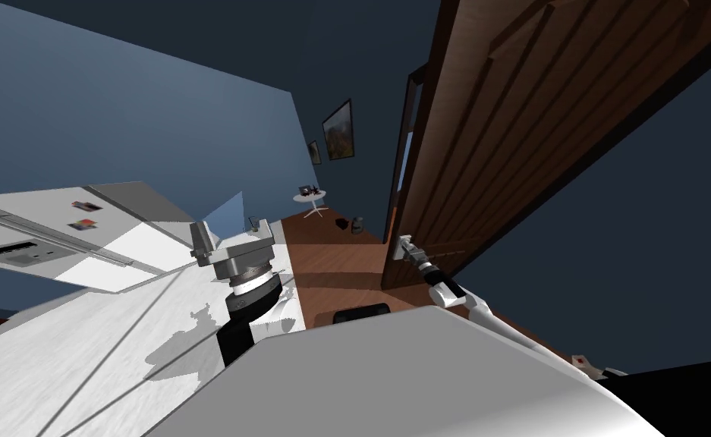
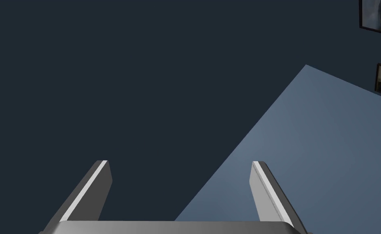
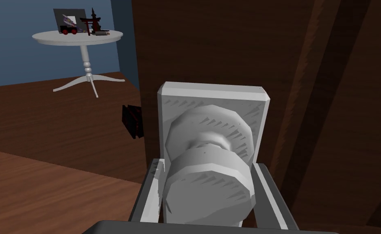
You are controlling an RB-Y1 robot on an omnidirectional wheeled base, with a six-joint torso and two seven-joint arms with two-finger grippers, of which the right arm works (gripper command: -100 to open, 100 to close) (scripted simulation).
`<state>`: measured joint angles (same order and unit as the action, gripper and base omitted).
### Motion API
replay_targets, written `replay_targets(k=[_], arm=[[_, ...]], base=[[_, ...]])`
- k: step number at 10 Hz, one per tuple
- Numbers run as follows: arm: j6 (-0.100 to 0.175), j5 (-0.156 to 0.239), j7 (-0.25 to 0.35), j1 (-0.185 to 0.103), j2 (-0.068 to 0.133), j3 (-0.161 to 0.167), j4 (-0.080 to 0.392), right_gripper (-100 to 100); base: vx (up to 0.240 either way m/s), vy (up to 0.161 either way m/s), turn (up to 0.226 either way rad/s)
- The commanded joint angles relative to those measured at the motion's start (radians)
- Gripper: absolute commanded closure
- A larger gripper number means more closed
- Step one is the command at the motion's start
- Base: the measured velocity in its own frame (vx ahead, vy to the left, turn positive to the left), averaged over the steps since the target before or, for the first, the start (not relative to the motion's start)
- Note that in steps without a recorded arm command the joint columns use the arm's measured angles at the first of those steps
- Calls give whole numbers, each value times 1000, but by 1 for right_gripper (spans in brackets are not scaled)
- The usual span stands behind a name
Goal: Pull the door open
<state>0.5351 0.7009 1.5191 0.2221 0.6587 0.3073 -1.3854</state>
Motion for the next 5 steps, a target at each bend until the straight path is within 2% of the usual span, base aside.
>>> replay_targets(k=[1,2,3,5], arm=[[17,-4,18,4,17,11,-3,100],[24,-6,27,8,26,18,-5,100],[15,-6,19,6,18,17,-5,100],[30,-12,36,13,34,31,-4,100]], base=[[-195,-80,93],[-208,-86,99],[-91,-37,39],[-143,-45,110]])
